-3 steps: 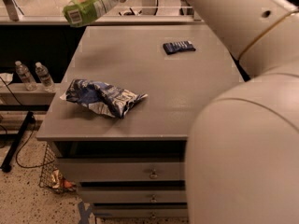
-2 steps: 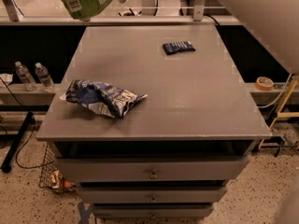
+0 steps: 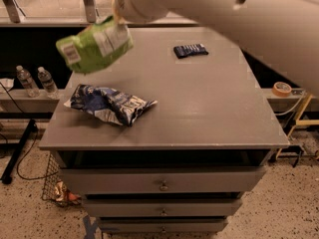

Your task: Move green rice chip bag near blue chip bag

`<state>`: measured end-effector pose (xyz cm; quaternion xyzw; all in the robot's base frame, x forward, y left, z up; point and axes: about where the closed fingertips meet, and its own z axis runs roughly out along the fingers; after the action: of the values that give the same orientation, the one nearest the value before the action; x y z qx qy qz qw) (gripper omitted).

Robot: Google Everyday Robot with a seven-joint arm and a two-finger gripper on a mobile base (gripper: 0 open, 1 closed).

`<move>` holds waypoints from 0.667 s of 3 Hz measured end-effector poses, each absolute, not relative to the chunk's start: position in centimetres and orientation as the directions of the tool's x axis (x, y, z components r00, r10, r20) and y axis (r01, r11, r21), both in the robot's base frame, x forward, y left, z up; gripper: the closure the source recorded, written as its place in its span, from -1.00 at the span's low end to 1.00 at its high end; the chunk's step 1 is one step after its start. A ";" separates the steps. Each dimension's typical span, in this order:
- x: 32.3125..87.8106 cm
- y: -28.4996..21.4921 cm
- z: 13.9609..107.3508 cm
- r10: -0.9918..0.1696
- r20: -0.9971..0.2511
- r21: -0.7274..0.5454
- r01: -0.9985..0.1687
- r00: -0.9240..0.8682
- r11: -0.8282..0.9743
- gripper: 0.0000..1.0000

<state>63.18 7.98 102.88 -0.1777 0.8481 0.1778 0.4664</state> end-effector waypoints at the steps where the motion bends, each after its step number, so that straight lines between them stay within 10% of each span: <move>1: 60.3 10.1 90.3 -0.140 -0.711 0.277 -0.459 -0.689 0.844 1.00; 2: 59.5 10.3 87.8 -0.156 -0.677 0.287 -0.453 -0.719 0.844 0.63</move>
Offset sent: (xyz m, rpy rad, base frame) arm -0.0254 0.0198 -0.1132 0.0309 0.2228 0.0443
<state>59.46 10.31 87.77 -0.1693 0.9001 0.2223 0.3341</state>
